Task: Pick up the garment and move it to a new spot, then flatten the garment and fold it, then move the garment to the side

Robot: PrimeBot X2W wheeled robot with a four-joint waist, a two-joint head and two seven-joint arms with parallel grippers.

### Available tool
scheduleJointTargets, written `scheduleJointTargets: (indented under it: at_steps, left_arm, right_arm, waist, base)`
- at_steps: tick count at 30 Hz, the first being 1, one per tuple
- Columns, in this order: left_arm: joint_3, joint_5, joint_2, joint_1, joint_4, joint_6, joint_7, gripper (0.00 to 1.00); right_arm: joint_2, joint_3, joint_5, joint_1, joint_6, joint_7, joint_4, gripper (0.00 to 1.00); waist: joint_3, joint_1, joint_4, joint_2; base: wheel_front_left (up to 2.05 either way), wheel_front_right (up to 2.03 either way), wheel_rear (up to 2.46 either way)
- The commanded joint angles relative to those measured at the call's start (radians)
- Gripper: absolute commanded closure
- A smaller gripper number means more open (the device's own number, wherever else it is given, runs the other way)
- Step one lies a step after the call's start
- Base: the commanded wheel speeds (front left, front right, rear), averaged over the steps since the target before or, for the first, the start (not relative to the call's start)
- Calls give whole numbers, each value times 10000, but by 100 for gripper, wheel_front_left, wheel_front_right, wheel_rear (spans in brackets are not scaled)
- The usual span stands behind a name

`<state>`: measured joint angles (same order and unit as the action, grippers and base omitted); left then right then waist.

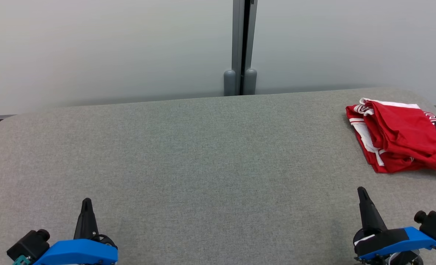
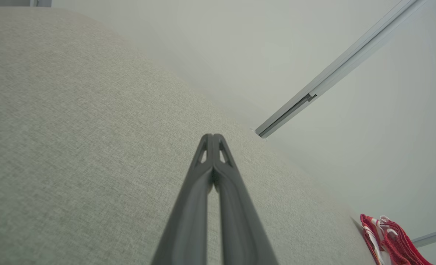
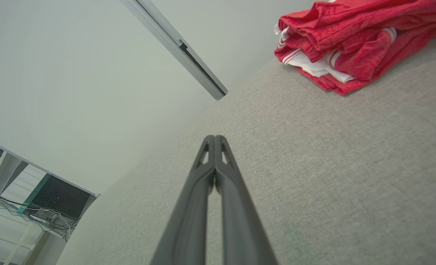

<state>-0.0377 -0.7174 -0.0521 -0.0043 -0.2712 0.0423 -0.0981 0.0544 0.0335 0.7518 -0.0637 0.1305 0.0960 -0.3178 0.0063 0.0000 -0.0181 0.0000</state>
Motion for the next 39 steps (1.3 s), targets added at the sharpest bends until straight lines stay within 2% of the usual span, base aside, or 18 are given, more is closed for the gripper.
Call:
scheduleJointTargets:
  at_steps: [1, 39]
  left_arm:
    - [-77, -379, -14, -322, 157, 71, 71, 100]
    - [-446, -4841, 3, -741, 227, 507, 1158, 100]
  right_arm:
    - [-4, 63, 400, -261, 3, -108, 177, 100]
    - [-25, 468, 4678, -415, 3, -1157, 487, 100]
  waist:
    - [-1, 0, 4, 0]
    - [-14, 0, 79, 0]
  base:
    - [0, 0, 0]
    - [0, 0, 0]
